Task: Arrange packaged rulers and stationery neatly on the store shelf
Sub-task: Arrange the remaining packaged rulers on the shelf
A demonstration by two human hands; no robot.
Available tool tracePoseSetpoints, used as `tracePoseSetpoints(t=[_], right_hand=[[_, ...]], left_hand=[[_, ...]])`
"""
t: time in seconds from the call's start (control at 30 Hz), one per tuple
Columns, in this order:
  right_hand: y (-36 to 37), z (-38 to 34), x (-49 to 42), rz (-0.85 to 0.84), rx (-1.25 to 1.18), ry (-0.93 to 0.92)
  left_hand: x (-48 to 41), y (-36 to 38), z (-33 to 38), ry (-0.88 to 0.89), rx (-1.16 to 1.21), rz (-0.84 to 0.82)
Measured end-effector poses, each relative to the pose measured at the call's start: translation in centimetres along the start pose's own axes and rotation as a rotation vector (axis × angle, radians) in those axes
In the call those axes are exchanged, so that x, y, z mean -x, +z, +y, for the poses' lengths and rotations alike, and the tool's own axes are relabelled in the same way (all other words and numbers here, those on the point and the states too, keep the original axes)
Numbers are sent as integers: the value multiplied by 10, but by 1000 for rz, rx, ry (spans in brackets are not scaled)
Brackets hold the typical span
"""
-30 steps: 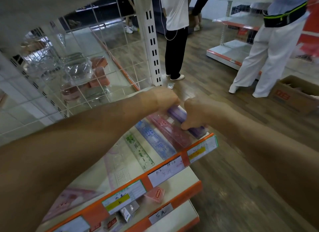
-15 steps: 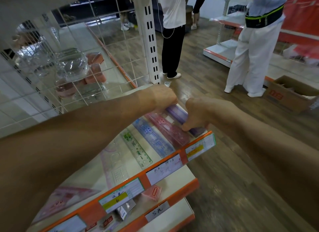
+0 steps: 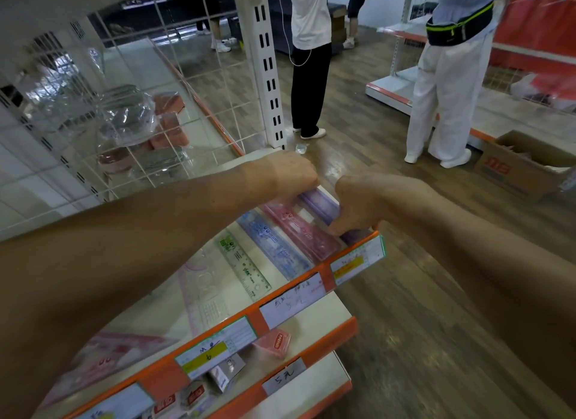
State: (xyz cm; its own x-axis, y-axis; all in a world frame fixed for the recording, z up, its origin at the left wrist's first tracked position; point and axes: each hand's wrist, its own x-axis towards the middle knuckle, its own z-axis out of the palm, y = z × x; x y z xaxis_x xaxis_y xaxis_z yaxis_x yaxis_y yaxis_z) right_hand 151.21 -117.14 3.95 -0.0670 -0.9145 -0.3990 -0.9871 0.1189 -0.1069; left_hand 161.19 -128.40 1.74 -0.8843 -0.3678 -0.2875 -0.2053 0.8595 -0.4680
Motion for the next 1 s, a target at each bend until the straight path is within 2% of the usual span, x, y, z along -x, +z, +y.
tracePoseSetpoints(t=[0.17,0.27,0.33,0.4,0.47,0.53,0.73,1.0], right_hand=[[-4,0,5,-10,24,15],[-14,-3,11,153,67,-30],[-18,-13,12,260,9,-100],[-14,-30,11,316,-30,-161],[-4,-48,5,336,-11,-185],[6,-63,0,331,40,-204],[15,-86,-12,255,270,-157],[4,-88,-21,87,149,-54]], left_hand=[[1,-1,2,-42,43,-8],[20,-7,-10,-160,141,73],[46,-4,-18,-253,210,140],[76,8,-19,-299,298,119],[99,23,-7,-274,374,54],[109,37,8,-245,414,19],[119,51,16,-283,477,55],[122,57,38,-345,512,182]])
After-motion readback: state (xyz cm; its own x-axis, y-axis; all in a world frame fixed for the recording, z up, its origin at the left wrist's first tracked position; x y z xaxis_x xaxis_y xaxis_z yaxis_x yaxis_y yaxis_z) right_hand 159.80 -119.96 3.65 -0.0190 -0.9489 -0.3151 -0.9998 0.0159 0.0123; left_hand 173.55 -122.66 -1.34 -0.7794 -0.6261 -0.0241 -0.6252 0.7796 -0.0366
